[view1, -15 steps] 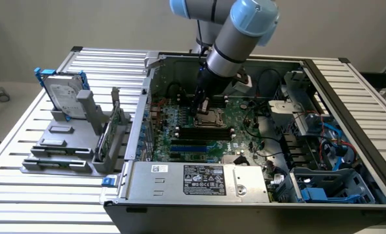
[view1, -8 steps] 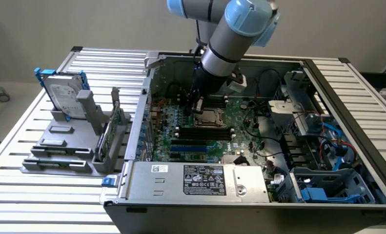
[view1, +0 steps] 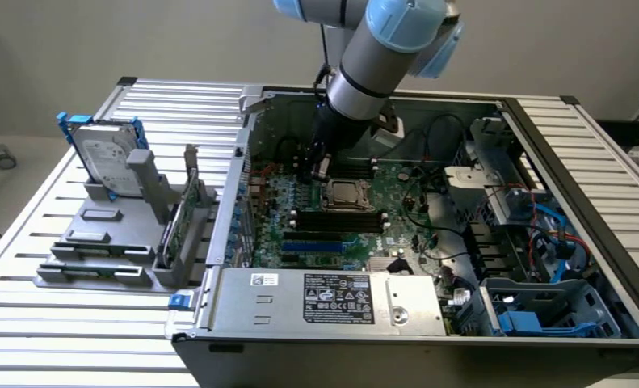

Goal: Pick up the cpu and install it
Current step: 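Close the cpu cover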

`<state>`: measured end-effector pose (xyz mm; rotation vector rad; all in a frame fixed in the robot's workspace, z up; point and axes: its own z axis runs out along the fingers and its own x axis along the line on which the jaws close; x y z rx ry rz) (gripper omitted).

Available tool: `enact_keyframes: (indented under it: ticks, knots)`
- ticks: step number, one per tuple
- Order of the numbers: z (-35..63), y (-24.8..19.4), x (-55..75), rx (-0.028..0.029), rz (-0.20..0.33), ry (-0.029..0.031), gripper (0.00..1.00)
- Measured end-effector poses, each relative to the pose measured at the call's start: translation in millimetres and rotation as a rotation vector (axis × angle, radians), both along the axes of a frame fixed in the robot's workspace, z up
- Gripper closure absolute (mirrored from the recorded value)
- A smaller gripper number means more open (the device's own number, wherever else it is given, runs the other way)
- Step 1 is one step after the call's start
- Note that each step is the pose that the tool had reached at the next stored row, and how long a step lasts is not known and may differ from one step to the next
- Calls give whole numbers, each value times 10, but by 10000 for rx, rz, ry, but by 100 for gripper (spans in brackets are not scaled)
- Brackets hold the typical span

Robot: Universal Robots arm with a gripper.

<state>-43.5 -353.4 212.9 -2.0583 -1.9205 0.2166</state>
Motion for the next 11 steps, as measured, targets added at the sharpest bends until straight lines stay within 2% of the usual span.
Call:
enact_keyframes:
  ticks: [11]
  knots:
    - [123,0,-118,13,-478,-11,89]
